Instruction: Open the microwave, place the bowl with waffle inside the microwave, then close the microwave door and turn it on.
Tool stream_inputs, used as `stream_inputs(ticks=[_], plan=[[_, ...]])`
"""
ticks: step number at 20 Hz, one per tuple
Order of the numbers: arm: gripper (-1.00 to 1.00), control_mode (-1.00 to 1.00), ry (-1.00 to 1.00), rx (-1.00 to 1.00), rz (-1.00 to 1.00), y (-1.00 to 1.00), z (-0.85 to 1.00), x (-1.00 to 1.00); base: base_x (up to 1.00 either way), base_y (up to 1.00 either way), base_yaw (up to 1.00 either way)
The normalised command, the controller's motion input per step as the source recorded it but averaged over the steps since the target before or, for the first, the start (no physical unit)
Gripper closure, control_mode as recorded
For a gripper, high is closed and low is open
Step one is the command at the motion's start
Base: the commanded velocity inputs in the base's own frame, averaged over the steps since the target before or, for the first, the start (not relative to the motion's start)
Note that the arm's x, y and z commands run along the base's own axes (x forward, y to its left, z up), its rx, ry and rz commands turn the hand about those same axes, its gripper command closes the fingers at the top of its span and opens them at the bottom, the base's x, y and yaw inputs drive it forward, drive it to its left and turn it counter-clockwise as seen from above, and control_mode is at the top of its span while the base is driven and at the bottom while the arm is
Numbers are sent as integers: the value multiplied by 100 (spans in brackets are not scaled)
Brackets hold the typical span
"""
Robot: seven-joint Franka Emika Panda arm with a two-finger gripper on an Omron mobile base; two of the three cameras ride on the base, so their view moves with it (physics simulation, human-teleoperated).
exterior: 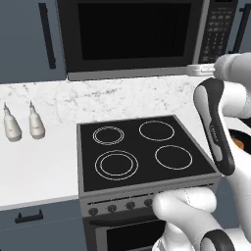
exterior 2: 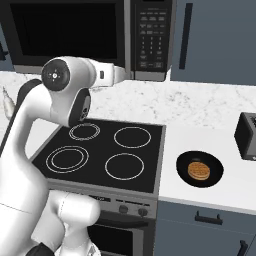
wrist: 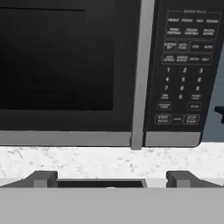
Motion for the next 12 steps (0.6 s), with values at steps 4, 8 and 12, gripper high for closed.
stream_inputs(ticks=[4,8,12], plan=[[-100,-100,2,0,-5,-21,7,42,0,0,0],[-100,-100,1,3,-2,-47,34,28,0,0,0],[-100,-100,3,4,0,-33,16,43,0,0,0]])
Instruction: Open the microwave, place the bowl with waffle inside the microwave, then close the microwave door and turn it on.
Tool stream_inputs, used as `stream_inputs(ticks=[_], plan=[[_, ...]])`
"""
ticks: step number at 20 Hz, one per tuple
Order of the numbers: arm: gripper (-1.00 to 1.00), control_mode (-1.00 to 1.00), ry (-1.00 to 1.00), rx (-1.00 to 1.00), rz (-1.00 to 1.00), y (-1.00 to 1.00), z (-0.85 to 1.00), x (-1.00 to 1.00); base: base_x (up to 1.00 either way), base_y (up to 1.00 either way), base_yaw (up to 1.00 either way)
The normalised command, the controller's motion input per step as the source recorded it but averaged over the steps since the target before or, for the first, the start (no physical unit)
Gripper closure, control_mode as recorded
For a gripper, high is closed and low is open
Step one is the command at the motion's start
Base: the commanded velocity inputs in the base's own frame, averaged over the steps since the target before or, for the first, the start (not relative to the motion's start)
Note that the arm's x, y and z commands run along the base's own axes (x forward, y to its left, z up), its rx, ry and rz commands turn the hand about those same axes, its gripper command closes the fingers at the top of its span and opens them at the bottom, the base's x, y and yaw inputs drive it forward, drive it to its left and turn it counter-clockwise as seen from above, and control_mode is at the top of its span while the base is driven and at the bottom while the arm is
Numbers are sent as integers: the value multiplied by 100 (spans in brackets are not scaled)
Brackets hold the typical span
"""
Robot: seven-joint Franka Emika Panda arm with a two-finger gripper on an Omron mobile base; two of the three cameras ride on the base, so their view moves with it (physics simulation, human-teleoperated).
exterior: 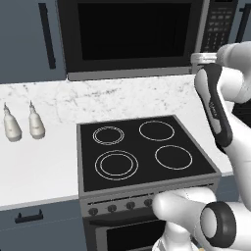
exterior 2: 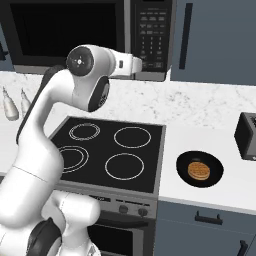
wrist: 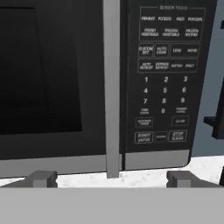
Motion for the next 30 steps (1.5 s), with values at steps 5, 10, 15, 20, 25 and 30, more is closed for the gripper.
stream_inputs(ticks=[5,10,15,20,25,30], plan=[[-100,-100,0,0,0,-3,0,47,0,0,0],[-100,-100,0,0,0,0,0,49,0,0,0],[-100,-100,0,1,0,-3,0,63,0,0,0],[-100,-100,0,0,0,-11,-10,74,0,0,0],[-100,-100,0,1,0,-12,-13,67,0,0,0],[-100,-100,0,1,0,-5,-15,54,0,0,0]])
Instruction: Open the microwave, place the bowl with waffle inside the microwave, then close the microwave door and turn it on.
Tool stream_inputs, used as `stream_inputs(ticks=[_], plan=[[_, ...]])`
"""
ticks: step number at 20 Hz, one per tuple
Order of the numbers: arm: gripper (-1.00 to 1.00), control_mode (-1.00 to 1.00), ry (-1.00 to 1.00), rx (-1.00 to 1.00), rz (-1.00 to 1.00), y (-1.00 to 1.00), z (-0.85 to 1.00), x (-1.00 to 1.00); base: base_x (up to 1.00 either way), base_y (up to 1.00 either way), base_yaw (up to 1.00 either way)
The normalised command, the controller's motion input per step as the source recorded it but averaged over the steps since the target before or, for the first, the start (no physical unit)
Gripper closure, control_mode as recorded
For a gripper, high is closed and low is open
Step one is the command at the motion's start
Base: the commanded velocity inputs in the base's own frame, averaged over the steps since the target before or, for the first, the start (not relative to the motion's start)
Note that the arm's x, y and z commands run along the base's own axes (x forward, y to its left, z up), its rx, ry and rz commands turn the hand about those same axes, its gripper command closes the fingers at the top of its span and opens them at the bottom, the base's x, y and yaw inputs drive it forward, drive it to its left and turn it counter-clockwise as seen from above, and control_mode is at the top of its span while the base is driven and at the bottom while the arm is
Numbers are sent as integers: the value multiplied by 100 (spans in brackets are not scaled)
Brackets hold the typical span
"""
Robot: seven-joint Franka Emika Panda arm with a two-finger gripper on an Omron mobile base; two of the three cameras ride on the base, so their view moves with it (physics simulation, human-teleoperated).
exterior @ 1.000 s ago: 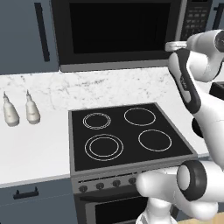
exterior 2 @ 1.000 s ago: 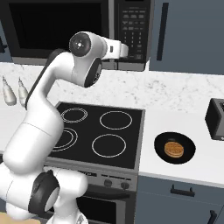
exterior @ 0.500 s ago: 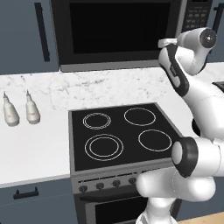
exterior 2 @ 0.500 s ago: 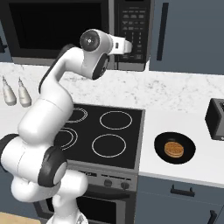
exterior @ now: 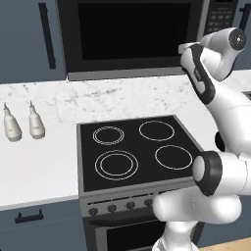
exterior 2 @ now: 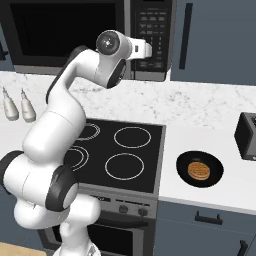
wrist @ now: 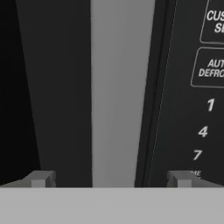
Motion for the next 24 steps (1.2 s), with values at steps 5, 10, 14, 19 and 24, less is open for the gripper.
stream_inputs(ticks=[5,10,14,19,24], plan=[[100,-100,-1,0,0,0,-15,37,0,0,0],[100,-100,-3,0,0,0,-12,-1,0,0,0],[100,-100,-8,0,-10,2,0,-82,0,0,0],[100,-100,-4,-1,-29,8,22,-100,0,0,0],[100,-100,0,-7,-32,27,20,-100,0,0,0]])
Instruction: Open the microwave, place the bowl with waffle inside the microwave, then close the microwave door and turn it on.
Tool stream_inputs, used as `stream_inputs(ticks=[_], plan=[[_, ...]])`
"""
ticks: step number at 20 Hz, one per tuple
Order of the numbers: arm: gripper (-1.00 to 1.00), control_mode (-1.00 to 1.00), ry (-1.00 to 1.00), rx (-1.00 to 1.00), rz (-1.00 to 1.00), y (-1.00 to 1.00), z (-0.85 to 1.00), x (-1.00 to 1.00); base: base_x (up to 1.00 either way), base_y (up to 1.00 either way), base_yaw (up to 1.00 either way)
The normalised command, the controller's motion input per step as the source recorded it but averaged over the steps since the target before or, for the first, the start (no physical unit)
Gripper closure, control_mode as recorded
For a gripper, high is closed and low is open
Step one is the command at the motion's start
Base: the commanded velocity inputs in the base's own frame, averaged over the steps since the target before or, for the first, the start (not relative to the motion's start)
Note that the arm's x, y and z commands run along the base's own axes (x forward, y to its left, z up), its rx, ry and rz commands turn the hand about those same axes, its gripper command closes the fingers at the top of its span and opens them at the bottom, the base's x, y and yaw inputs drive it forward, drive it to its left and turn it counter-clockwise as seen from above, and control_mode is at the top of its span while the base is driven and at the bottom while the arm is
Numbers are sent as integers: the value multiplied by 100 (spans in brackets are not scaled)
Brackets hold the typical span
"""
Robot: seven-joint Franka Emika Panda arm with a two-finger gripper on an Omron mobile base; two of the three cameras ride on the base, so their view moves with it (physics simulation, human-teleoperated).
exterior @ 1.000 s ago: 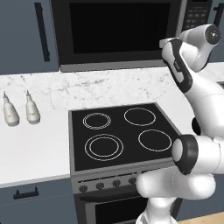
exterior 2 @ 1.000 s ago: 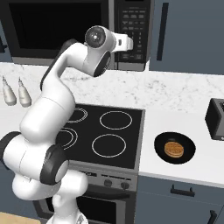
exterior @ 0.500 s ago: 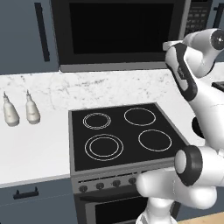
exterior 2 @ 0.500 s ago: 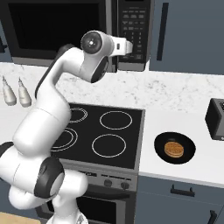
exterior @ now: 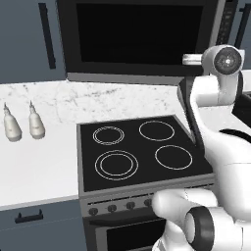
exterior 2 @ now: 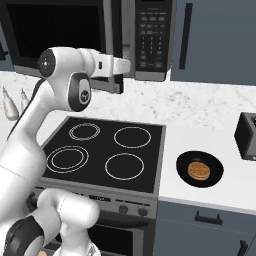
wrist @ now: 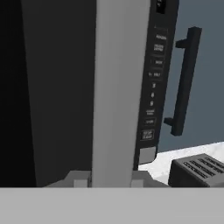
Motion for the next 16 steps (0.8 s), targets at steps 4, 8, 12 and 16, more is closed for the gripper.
stream_inputs(ticks=[4,8,12,16], plan=[[100,-100,-10,-14,-22,40,12,-100,0,0,0],[100,-100,-24,-19,-17,57,1,-100,0,0,0],[100,-100,-32,-22,-16,73,0,-100,0,0,0],[100,-100,-20,-26,-17,97,-2,-100,0,0,0]])
